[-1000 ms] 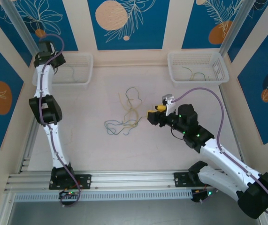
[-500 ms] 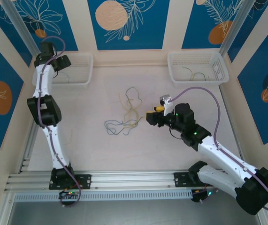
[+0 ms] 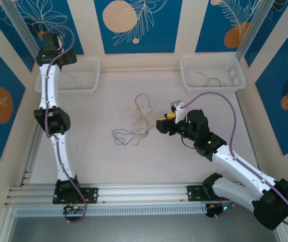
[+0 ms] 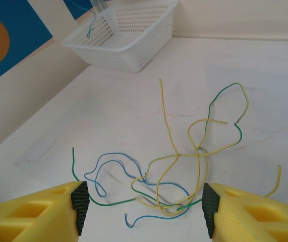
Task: Untangle the cables
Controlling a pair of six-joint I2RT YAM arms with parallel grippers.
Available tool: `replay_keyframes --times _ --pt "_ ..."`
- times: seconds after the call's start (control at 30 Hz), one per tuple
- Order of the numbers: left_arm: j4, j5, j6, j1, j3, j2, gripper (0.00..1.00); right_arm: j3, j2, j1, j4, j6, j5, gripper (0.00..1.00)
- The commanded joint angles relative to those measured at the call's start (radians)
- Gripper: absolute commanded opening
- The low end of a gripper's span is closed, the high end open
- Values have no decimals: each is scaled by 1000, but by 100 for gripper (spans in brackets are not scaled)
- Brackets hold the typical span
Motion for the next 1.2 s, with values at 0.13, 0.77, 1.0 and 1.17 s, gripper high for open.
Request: replay_keyframes --times 0.13,0.77,1.0,1.17 --pt "-3 95 53 -16 -65 94 71 19 -7 16 10 8 -18 63" --pt "-38 -147 169 -49 -47 96 34 26 0 20 12 -5 -15 63" --pt "76 -423 563 -172 -225 80 40 22 4 21 13 -1 -17 64" --pt "40 -327 547 -197 -152 128 100 18 1 21 14 8 -18 63"
